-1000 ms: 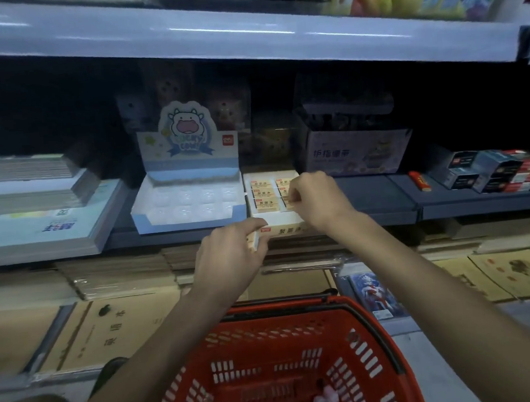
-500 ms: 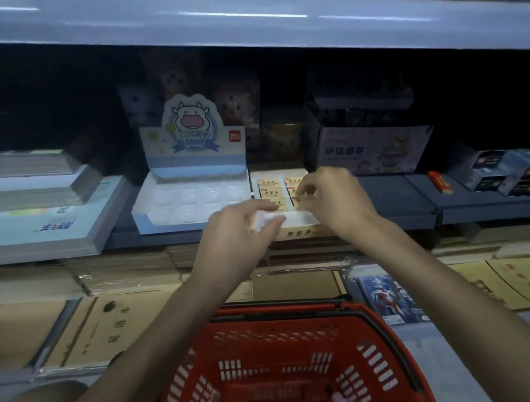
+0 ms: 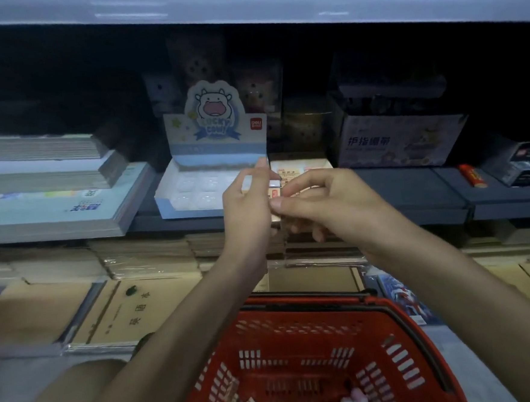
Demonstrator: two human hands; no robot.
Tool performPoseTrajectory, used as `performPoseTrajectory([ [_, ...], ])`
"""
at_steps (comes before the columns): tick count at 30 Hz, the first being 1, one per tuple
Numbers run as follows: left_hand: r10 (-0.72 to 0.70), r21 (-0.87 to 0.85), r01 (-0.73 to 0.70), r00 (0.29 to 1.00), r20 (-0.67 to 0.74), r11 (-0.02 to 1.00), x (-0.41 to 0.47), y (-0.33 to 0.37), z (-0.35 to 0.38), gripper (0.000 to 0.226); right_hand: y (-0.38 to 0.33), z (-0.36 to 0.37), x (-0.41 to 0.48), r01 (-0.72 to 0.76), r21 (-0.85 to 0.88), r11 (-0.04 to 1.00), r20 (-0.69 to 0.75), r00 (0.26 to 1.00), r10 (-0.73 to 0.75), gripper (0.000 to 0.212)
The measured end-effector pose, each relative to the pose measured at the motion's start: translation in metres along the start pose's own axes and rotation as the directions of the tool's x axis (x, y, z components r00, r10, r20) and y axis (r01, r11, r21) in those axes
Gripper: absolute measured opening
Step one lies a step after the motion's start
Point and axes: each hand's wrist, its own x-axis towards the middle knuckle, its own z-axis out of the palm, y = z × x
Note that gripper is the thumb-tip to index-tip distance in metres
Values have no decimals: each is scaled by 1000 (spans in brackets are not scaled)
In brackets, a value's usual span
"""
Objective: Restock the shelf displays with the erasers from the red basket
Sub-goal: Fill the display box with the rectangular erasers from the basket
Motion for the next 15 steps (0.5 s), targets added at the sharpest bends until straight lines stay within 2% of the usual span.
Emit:
performPoseTrajectory([
  [2, -9, 8, 9, 1000, 14, 1000, -6, -1, 1, 36, 4, -1, -3, -67, 53, 996, 20, 998, 66, 27],
  [6, -9, -3, 10, 997, 70, 1000, -11, -2, -2, 34, 6, -7, -6, -161, 167, 973, 146, 980, 137, 12],
  [9, 10, -52, -8, 999, 50, 999, -8, -2, -9, 29, 3, -22, -1, -132, 273, 953, 67, 991, 118, 22],
  [11, 53, 5, -53, 998, 30, 999, -3, -3, -15, 24, -1, -34, 3, -95, 315, 944, 8, 995, 97, 23],
  [13, 147, 153, -152, 988, 43, 976, 1, -7, -20, 17, -3, -42, 9, -49, 233, 971, -66, 996, 66, 19],
  [15, 228, 321, -251, 968, 107, 913, 4, -12, -24, 11, 1, -48, 19, 20, -35, 999, -198, 980, -26, 14],
])
